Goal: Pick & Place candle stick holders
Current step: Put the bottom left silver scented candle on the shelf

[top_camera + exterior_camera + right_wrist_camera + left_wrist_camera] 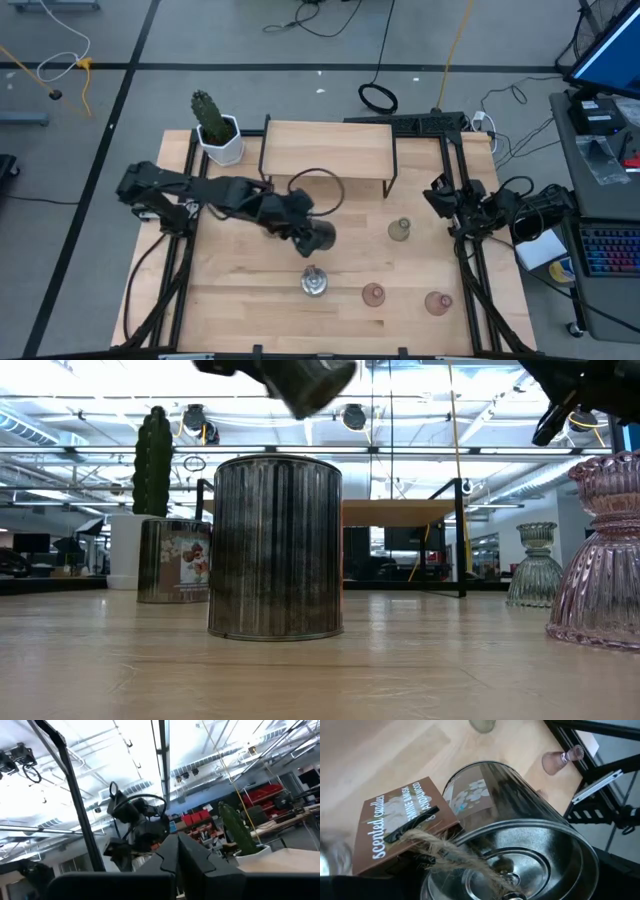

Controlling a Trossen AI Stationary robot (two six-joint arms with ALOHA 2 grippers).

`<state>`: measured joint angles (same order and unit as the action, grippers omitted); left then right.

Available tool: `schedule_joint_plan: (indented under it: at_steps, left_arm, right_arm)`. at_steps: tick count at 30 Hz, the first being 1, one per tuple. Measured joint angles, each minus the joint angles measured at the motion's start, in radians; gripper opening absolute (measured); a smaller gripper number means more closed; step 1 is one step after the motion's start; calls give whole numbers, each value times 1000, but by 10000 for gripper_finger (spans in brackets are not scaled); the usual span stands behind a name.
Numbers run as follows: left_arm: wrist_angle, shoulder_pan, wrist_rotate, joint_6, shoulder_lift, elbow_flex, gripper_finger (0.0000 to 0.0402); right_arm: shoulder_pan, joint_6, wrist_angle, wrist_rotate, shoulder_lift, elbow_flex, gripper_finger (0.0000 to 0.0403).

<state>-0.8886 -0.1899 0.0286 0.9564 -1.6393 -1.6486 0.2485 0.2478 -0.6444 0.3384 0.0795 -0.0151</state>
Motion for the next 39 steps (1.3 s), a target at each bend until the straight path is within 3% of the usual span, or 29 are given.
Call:
schedule_joint_plan:
  at_steps: [3, 6, 14, 26, 32, 39]
  left_arm:
    - [-22, 32, -22, -64, -56, -81, 364]
    - [-58, 57, -40, -112, -108, -157, 364]
    - [-235, 81, -43, -177, -197, -327, 364]
    - [-264, 80, -17, -158, -201, -345, 363]
    - [-268, 80, -9, -150, -201, -345, 363]
    - [-269, 80, -1, -150, -201, -344, 363]
  right_arm:
    - [0, 1, 33, -37, 7, -24, 4]
    - [0, -1, 181, -78, 58, -75, 4]
    - [0, -120, 475, -81, 319, -315, 4]
    - [0, -396, 674, -78, 771, -711, 15]
    - [0, -406, 677, -79, 901, -831, 86]
    - [0, -392, 648, -78, 966, -876, 221]
